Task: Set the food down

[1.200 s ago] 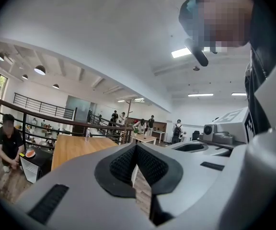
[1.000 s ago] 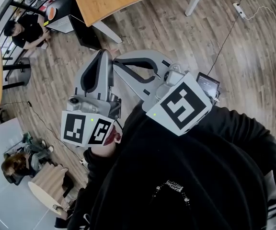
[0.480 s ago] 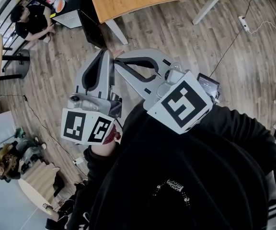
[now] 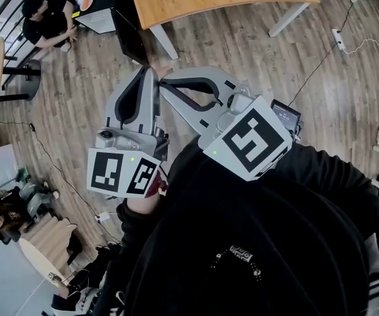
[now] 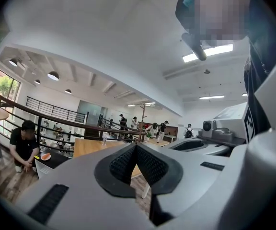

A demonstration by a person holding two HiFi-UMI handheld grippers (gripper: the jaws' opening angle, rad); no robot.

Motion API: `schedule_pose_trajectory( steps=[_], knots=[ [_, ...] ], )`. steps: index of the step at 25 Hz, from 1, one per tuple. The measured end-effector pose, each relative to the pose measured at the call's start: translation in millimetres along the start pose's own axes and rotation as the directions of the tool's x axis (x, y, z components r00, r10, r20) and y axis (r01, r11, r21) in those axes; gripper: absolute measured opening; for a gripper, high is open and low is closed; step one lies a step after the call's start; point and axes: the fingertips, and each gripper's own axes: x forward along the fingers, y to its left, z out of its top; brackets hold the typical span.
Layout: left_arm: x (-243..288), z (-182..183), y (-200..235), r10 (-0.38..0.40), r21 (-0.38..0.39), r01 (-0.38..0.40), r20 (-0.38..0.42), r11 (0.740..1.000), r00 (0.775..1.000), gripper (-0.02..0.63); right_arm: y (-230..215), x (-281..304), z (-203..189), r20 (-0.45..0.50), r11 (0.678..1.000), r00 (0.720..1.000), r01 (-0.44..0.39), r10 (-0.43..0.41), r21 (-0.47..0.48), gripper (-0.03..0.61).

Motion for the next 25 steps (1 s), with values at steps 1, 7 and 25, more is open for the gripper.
schedule_pose_trajectory(
  steps=[1, 7, 25],
  knots=[
    [4.7, 1.1, 4.7, 0.011, -0.006, -0.011, -0.002, 1.000, 1.000, -0.003, -5.2, 4.1, 1.2, 0.001, 1.000, 1.000, -0.013, 0.013, 0.001, 0.018],
    [21.4, 2.7, 18.7, 0.055, -0.018, -0.055, -0.010, 0.998, 0.998, -0.002, -23.2, 16.1, 3.1, 0.016, 0.998, 0.998, -0.068, 0.068, 0.001, 0.018],
    [189.3, 14.8, 51.9, 0.090, -0.016, -0.092, -0.065, 0.996, 0.994, -0.002, -192.8, 42.4, 7.7, 0.039, 0.993, 0.994, -0.106, 0.104, 0.043, 0.018]
  ],
)
